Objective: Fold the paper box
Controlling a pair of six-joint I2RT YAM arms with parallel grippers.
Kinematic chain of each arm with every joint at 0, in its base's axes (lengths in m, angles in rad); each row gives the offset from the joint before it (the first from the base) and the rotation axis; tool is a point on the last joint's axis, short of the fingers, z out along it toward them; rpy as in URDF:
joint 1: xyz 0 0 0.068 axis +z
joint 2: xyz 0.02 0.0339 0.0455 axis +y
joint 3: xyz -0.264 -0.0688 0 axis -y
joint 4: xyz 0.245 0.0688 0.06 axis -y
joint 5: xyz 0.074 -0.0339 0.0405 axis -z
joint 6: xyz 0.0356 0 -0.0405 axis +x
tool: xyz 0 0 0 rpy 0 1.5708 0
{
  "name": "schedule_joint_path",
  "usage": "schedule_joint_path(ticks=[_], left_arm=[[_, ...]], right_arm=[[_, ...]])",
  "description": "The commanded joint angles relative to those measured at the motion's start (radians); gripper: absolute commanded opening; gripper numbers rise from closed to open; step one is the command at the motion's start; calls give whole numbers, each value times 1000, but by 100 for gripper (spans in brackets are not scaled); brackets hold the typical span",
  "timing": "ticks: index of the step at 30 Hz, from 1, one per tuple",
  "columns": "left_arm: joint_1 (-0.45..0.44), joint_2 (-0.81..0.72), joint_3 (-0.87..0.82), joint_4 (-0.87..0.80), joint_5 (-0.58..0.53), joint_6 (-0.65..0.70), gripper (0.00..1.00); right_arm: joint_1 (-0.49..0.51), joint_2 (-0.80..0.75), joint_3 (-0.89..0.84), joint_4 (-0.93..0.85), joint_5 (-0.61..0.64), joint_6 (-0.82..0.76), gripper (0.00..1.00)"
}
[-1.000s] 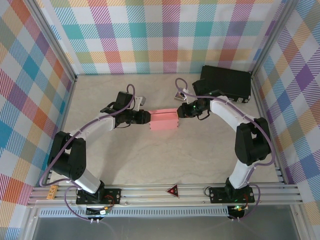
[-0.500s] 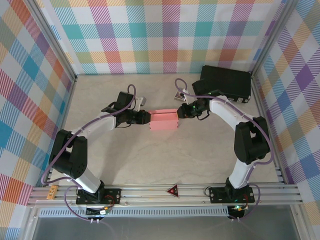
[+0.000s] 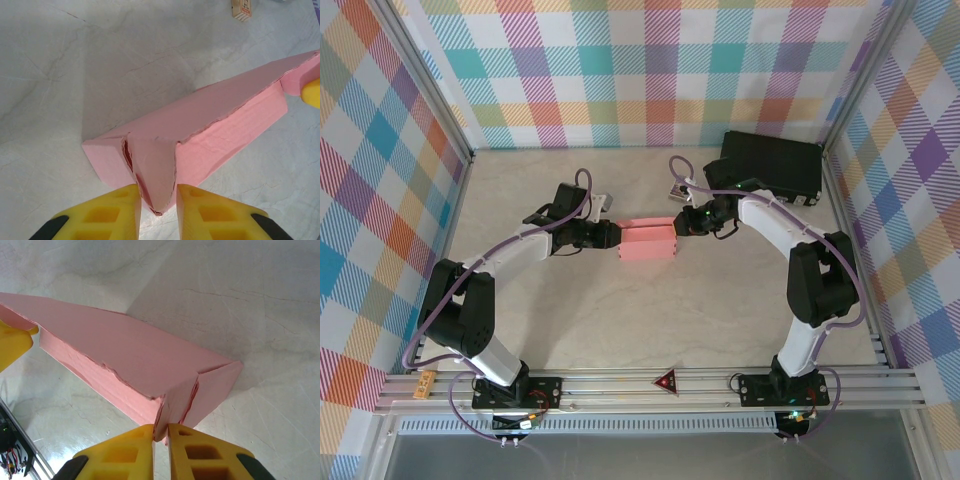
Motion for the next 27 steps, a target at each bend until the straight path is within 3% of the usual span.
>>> schedule_joint_path(ticks=[1, 17, 22, 27], left_arm=[[7, 6, 31, -8, 13, -1, 26], [7, -61, 16, -47, -56, 18, 53], [7, -108, 1, -32, -120, 27, 59], [7, -103, 27, -57, -96, 81, 60]], right_arm=[[-2, 15, 27, -21, -18, 1, 16], [-4, 22, 28, -31, -6, -3, 15], [-3, 23, 29, -30, -7, -2, 15], [-2, 26, 33, -30, -8, -3, 15]])
